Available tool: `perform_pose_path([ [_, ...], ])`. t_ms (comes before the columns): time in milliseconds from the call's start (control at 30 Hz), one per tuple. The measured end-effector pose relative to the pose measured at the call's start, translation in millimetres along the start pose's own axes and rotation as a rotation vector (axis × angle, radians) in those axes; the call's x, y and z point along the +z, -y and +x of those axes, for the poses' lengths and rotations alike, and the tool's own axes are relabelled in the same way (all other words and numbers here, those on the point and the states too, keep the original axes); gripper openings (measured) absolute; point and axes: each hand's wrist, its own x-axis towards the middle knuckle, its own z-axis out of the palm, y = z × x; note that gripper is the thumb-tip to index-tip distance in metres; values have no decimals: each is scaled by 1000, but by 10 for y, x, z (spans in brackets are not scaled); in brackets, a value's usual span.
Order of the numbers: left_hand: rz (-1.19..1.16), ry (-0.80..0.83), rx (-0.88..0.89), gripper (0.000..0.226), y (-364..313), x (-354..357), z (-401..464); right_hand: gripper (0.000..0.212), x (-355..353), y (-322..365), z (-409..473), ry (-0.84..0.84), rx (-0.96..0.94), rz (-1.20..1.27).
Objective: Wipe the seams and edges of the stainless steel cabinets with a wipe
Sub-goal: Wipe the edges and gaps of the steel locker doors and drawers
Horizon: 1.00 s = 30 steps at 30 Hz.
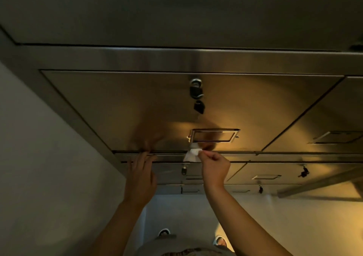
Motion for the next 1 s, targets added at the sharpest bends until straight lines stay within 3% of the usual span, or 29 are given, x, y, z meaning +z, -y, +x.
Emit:
perform_pose_path([
  [400, 81, -38, -102, 61, 445, -238, -191, 11, 1046, -105, -606, 157, 188, 104],
  [567, 129, -32, -177, 82, 539, -279, -257, 7, 1396, -154, -784, 219, 233, 124],
  [800, 150, -4, -226, 93, 631, -341, -469, 9, 1858, -208, -1018, 298, 325, 164],
  [1000, 78, 14, -276, 87, 701, -344, -473, 19, 2025, -142, -1163, 304, 455, 265],
])
